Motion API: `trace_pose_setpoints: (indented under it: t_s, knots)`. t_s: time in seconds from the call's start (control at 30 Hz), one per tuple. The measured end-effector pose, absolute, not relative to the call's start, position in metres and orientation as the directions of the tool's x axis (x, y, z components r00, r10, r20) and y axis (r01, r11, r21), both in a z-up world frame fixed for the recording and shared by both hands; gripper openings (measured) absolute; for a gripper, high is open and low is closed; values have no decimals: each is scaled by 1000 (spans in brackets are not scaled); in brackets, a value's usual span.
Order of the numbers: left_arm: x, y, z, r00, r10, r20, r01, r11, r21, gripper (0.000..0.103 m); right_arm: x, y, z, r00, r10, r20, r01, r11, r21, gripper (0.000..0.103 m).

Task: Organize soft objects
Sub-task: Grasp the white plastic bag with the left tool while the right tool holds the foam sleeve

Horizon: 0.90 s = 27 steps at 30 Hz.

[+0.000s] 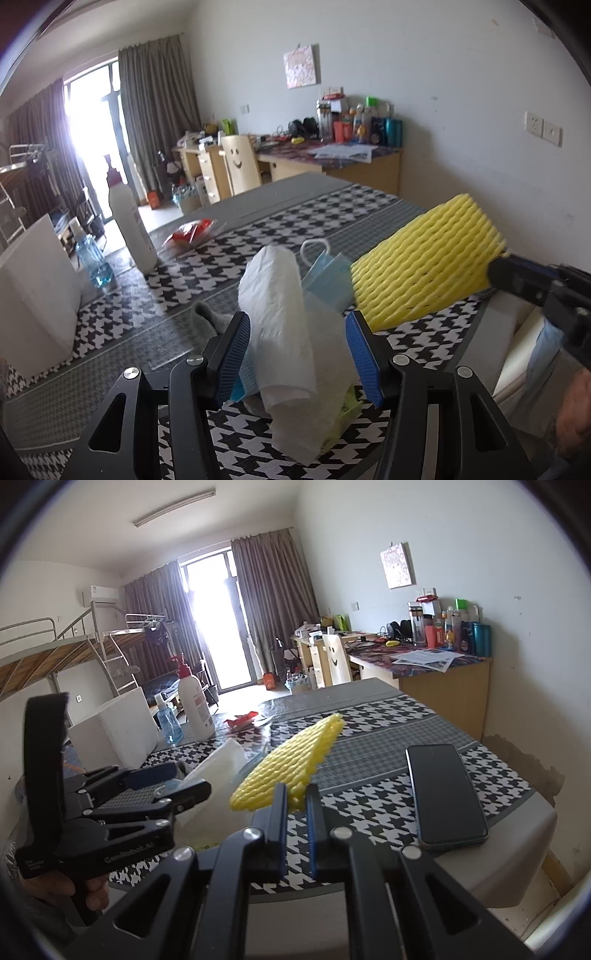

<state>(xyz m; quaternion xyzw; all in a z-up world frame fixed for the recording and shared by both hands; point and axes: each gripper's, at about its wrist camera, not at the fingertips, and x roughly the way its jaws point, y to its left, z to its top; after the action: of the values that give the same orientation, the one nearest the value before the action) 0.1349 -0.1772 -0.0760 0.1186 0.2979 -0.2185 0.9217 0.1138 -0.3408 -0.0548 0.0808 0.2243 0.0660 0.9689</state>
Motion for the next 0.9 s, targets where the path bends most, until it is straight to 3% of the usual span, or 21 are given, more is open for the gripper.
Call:
trace_pose_setpoints:
  t_s: [0.1,0.2,0.27,0.37,0.6,0.9]
  knots:
    - [138,-177,-80,723,-311,-616,464,880,100,56,113,-341,-55,890,166,-425,-91,977,191,12]
    - [140,-176,-83,721,-292,-629,453,885,109,39,113,-342,-56,889,170,-424,-94,977,194,12]
    - [142,-176,-85,715,-282,-640,448,887,110,22,112,-341,-56,890,172,-423,-96,976,193,12]
    - [144,-173,-88,709,-271,-651,443,890,112,10,113,-342,-55,890,171,-422,-97,976,193,12]
    - [142,-160,-73,695,-333,-637,466,883,47,5,113,-338,-53,891,173,-419,-103,977,186,12]
    - [125,-143,-37,737,-393,-551,481,877,18,5,111,-328,-41,903,186,-388,-134,979,156,12]
